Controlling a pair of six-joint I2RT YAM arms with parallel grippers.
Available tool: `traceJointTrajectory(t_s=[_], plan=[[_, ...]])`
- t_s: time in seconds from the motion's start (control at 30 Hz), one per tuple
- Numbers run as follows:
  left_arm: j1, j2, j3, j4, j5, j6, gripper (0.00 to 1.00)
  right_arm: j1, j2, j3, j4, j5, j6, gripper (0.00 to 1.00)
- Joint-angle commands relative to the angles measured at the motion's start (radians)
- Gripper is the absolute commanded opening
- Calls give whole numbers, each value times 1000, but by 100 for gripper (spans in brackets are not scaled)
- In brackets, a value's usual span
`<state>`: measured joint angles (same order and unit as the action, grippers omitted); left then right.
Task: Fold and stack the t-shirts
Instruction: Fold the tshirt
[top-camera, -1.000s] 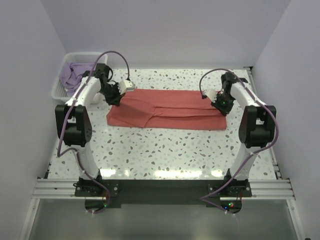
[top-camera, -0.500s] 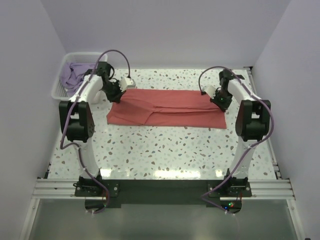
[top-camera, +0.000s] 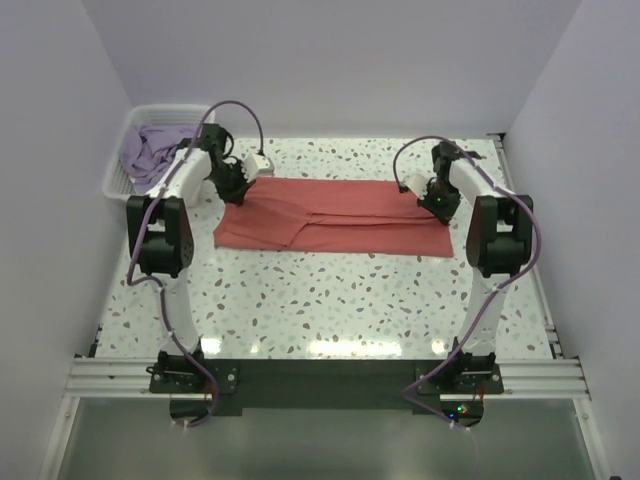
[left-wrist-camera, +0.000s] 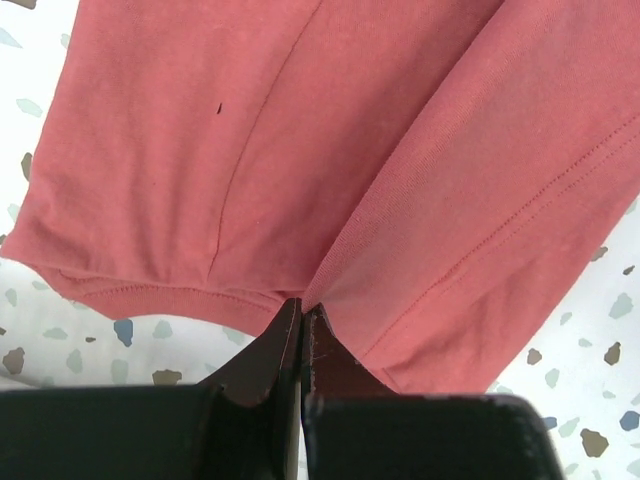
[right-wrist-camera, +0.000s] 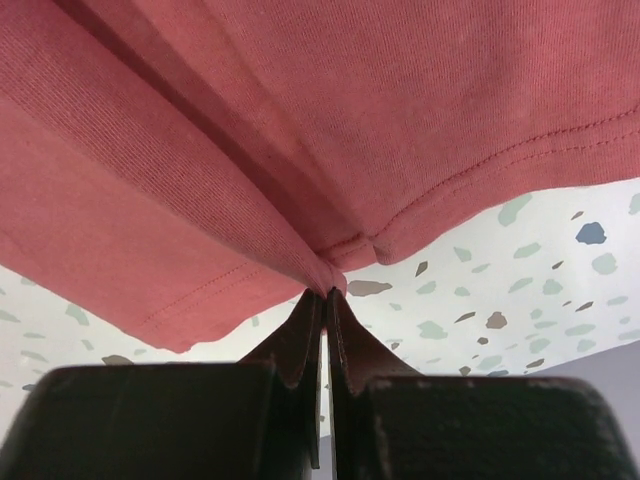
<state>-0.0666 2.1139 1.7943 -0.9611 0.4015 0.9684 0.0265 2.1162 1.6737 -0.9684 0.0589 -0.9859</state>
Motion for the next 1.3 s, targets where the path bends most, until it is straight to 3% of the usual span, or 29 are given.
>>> traceJointTrajectory(t_s=[0.0, 0.1, 0.2, 0.23, 0.27, 0.33, 0.4, 0.47, 0.53, 0.7, 1.03, 1.17, 1.2, 1.27], plan=[[-12, 17, 40, 59, -15, -34, 0, 0, 11, 38, 30, 51, 15, 0], [-12, 37, 57, 90, -33, -83, 0, 0, 13, 35, 40, 65, 20, 0], [-1, 52, 83, 98, -55, -126, 13, 1, 16, 67, 16, 68, 55, 28], [7, 46, 102, 91, -43, -157, 29, 0, 14, 98, 2, 56, 70, 40], [28, 40, 109, 81, -30, -175, 36, 0, 4, 112, -10, 52, 104, 44], [54, 12, 111, 58, 17, -224, 48, -4, -15, 129, -52, 21, 137, 47], [97, -15, 96, 27, 45, -249, 52, -2, -51, 127, -100, -5, 190, 48], [129, -69, 27, -7, 83, -252, 62, -10, -84, 110, -143, -39, 255, 48], [145, -136, -80, -11, 115, -252, 64, -17, -99, 92, -174, -57, 303, 48], [172, -247, -317, 45, 141, -254, 66, -54, -125, -7, -198, -145, 418, 47], [172, -221, -415, 151, 140, -316, 64, -57, -93, -138, -76, -110, 486, 43], [172, -184, -424, 150, 120, -313, 52, -57, -75, -186, -17, -62, 489, 41], [175, -174, -434, 151, 112, -316, 39, -57, -70, -206, -7, -57, 487, 40], [174, -164, -444, 151, 105, -321, 25, -57, -59, -219, 19, -10, 481, 39]])
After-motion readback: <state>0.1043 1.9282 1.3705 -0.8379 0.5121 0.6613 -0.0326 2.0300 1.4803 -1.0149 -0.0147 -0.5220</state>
